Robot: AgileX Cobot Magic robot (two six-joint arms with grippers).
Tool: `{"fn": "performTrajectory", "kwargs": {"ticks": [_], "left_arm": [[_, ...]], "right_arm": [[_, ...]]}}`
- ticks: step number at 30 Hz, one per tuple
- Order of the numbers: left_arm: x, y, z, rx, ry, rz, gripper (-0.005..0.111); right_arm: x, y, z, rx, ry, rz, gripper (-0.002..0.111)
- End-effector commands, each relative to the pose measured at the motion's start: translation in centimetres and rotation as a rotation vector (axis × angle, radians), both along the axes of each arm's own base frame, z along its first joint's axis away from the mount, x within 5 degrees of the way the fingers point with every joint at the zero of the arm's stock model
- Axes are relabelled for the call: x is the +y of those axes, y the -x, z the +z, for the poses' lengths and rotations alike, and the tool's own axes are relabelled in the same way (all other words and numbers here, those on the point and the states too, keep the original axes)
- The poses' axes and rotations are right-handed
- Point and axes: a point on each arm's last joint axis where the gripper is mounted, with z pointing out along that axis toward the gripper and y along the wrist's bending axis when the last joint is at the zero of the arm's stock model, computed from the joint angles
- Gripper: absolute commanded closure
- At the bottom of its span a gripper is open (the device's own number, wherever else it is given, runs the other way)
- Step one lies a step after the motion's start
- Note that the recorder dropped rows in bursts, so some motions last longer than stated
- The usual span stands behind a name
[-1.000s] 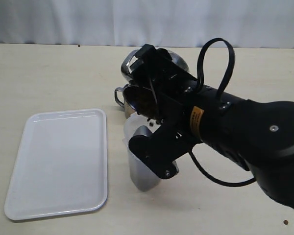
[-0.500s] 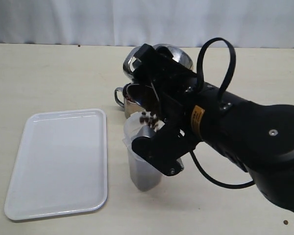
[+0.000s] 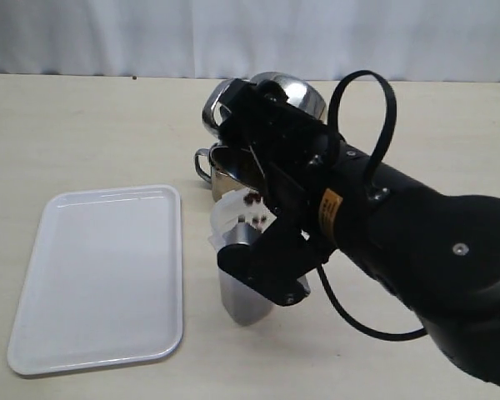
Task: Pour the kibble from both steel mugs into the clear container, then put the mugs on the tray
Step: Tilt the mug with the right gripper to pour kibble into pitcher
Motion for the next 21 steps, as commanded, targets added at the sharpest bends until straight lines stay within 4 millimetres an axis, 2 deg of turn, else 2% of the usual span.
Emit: {"fn": "performTrajectory", "kwargs": {"ticks": [1, 8, 13, 21], "left_arm": [[-0.03, 0.00, 0.01, -0.009, -0.001, -0.007, 0.107], [-0.03, 0.00, 0.01, -0.009, -0.001, -0.007, 0.107], [-0.03, 0.00, 0.01, -0.009, -0.001, -0.007, 0.107], [-0.03, 0.00, 0.01, -0.009, -0.001, -0.007, 0.107]], "right_arm": [[-0.01, 0.04, 0.70, -0.052, 0.000, -0.032, 0.103], [-0.01, 0.04, 0.70, -0.052, 0.000, -0.032, 0.103], [0.53, 0.93, 0.86, -0.072, 0.002, -0.017, 0.103], [0.60, 0.84, 0.51, -0.108, 0.057, -0.045, 0.103]]}}
